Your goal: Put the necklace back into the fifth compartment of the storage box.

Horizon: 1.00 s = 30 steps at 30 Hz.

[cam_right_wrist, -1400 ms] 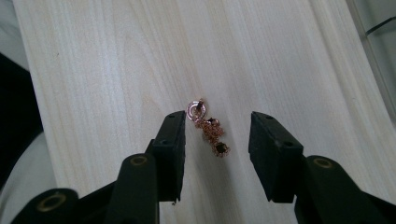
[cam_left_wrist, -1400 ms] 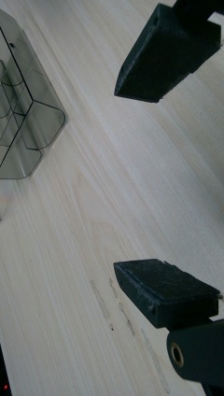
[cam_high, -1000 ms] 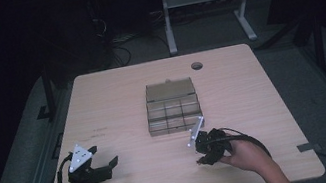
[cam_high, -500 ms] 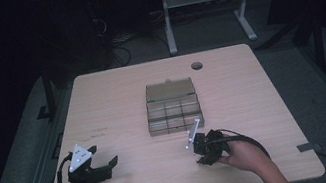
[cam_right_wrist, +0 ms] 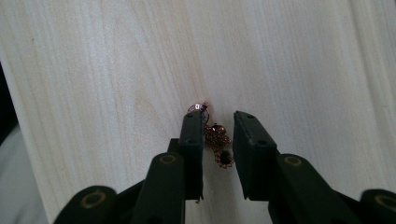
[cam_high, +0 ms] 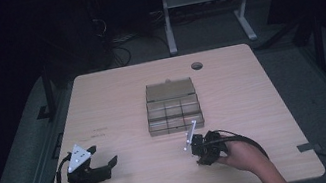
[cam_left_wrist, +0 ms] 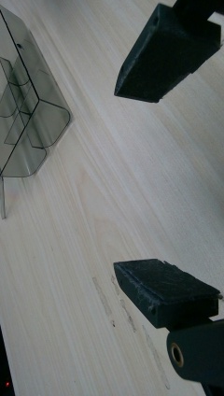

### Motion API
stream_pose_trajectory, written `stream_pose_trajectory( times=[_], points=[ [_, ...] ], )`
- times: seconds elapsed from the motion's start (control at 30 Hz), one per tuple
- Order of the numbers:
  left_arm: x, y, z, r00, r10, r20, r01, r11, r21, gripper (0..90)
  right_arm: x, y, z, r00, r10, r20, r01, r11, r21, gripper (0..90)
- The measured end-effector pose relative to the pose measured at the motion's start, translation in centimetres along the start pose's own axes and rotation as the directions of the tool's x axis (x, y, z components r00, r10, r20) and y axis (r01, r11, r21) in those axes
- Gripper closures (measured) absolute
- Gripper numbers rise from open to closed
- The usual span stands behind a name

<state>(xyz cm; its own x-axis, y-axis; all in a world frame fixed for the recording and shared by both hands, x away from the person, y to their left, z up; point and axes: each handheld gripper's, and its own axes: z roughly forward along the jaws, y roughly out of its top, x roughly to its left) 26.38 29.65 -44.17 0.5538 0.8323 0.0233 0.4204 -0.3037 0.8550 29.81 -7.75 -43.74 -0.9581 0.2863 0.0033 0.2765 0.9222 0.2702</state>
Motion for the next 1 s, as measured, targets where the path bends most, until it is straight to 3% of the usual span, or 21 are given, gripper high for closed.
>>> stream_pose_trajectory(
  times=[0.33, 1.0],
  points=[
    [0.0, 0.0, 0.0, 1.0, -0.003, 0.0, 0.003, 1.0, -0.002, 13.0, -0.3, -0.1, 0.1, 0.9996, -0.001, -0.028, 0.001, 1.0, 0.007, 83.7],
    [0.0, -0.1, 0.0, 0.9999, -0.013, 0.0, 0.013, 0.9999, -0.005, 13.0, -0.2, 0.2, -1.4, 0.9995, -0.011, -0.03, 0.01, 0.999, -0.034, 86.1]
  ],
)
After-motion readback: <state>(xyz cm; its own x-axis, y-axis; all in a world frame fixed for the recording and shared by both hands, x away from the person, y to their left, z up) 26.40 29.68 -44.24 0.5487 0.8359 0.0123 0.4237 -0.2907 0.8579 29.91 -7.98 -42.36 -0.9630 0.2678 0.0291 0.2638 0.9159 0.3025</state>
